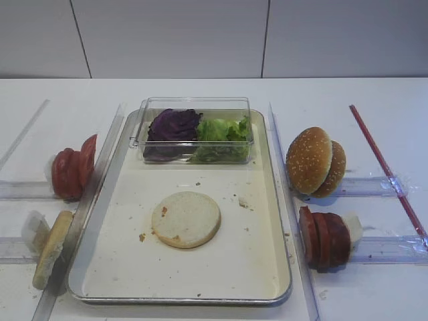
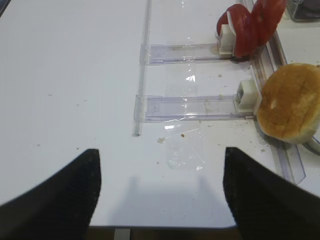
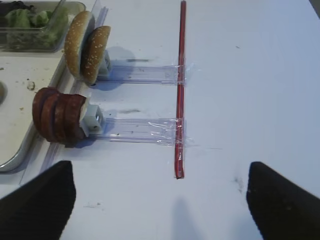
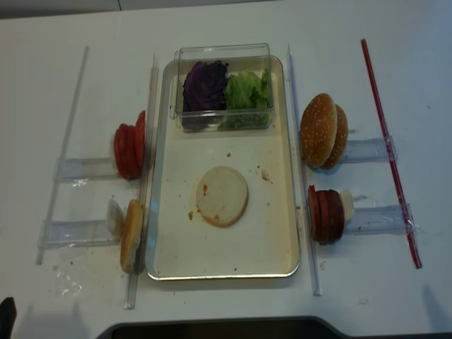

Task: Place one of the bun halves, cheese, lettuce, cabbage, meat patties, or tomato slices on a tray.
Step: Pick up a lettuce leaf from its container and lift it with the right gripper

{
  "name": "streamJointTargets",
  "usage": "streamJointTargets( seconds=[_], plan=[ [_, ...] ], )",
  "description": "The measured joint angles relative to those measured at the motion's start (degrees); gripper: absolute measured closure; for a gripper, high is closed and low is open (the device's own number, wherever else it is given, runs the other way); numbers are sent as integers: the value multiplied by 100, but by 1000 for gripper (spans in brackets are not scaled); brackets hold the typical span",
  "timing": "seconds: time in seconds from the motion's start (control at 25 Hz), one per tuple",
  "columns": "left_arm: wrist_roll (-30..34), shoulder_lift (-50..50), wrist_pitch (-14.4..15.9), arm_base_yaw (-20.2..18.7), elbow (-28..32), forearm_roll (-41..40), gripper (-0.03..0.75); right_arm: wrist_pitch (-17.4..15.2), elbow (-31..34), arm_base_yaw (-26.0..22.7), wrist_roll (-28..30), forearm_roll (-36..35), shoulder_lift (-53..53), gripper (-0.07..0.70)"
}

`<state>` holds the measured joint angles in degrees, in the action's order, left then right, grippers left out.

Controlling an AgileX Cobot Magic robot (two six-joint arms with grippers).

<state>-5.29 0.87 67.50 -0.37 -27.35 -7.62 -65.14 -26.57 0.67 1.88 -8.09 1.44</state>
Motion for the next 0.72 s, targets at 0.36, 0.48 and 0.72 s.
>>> streamJointTargets(
  seconds=[0.36, 0.48, 0.72],
  plan=[
    [0, 0, 8, 0, 0, 0, 243, 0, -368, 0, 239, -166, -446, -62],
    [0, 0, 8, 0, 0, 0, 243, 0, -744, 0, 393, -197, -863, -60],
    [0, 0, 8, 0, 0, 0, 243, -163, -1537, 0, 487, -360, -1879, -14]
  ],
)
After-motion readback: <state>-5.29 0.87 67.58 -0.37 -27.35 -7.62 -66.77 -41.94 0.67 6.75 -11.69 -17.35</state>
